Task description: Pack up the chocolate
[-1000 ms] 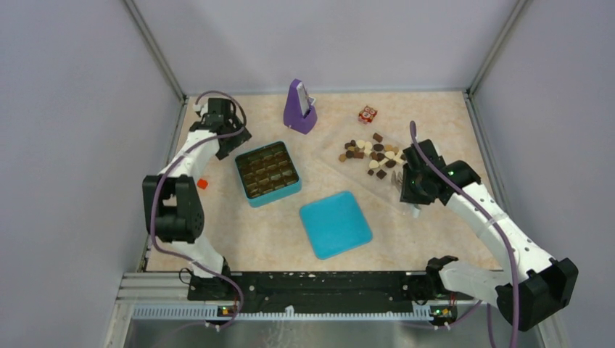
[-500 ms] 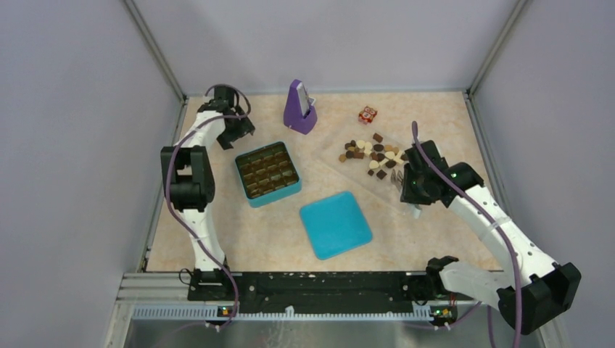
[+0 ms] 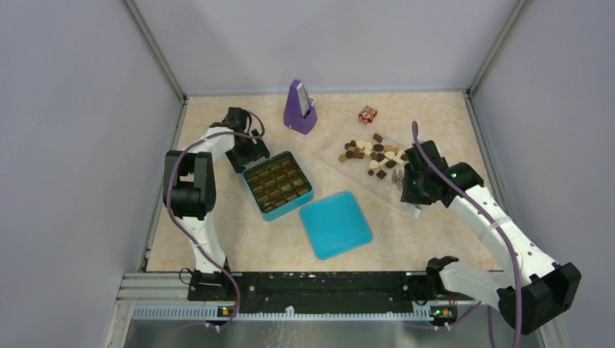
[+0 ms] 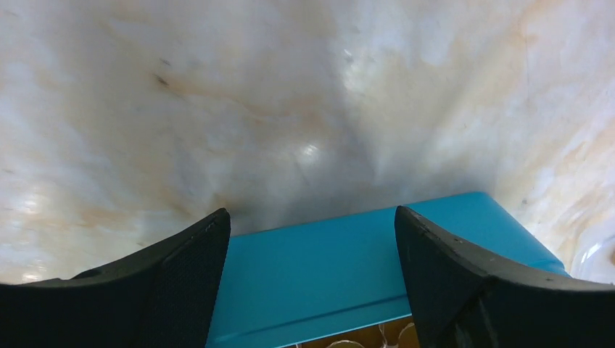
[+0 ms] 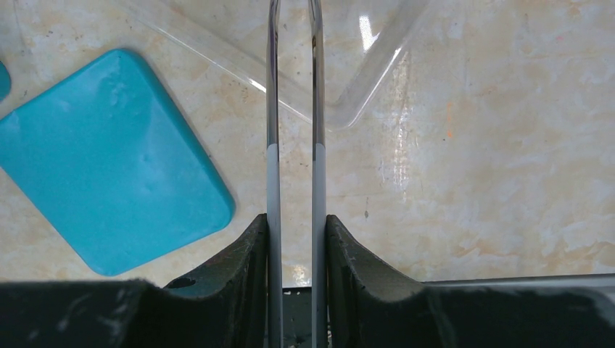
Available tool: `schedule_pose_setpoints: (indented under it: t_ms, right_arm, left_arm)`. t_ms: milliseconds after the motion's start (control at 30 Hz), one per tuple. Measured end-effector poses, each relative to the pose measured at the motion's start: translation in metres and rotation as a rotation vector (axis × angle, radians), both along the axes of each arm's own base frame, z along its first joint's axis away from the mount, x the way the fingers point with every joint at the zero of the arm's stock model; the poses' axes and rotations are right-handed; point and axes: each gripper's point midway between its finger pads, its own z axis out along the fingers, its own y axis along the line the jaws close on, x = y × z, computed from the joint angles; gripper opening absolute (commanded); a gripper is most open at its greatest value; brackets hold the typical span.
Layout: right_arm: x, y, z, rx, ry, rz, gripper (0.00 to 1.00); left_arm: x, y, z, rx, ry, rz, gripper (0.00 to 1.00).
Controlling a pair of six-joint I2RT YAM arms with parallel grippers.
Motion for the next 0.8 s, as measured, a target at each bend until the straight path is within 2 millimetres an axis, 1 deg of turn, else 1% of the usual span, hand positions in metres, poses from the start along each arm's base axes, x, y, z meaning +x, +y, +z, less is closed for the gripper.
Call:
schedule_pose_setpoints:
  t_ms: [167,233,267,333,400,467,533,567,600,667,733,800]
  right_arm:
    - [0.0,0.0,0.0,-0.001,-0.001,-0.001,0.0]
    - [0.0,0.0,0.0,-0.002,-0.001,-0.001,0.0]
    - [0.0,-0.001,0.0,-0.002,-0.002,-0.001,0.0]
    - [0.0,-0.001,0.001,-0.001,-0.005,-0.002,0.0]
    - [0.0,-0.001,0.002,0.003,-0.012,-0.002,0.0]
    - [-0.001,-0.001,0.004,0.006,-0.018,-0.002,0.0]
    - [-0.001,-0.001,0.005,0.008,-0.022,-0.001,0.0]
    - [-0.001,-0.001,0.005,0.009,-0.025,-0.002,0.0]
    - [0.0,-0.001,0.005,0.01,-0.026,-0.001,0.0]
    - [0.001,0.0,0.006,0.015,-0.034,-0.001,0.0]
    - [0.004,0.002,0.007,0.022,-0.045,0.001,0.0]
    - [0.006,0.004,0.008,0.03,-0.05,0.008,0.0]
  left_arm:
    - [-0.011,-0.031,0.001,-0.01,0.006,-0.074,0.92]
    - [-0.014,-0.038,0.006,-0.005,-0.002,-0.094,0.96]
    - [-0.015,-0.038,0.01,0.007,-0.006,-0.095,0.98]
    - [-0.015,-0.03,0.021,0.043,-0.018,-0.082,0.99]
    - [-0.012,-0.015,0.039,0.079,-0.05,-0.049,0.99]
    - [-0.012,0.003,0.061,0.114,-0.092,-0.001,0.99]
    - [-0.017,0.018,0.083,0.136,-0.128,0.044,0.99]
    - [-0.022,0.026,0.095,0.145,-0.157,0.074,0.99]
    - [-0.032,0.032,0.104,0.149,-0.181,0.1,0.99]
    - [-0.056,0.038,0.113,0.15,-0.202,0.136,0.99]
    - [-0.087,0.041,0.111,0.145,-0.196,0.162,0.99]
    - [-0.11,0.044,0.099,0.147,-0.163,0.184,0.99]
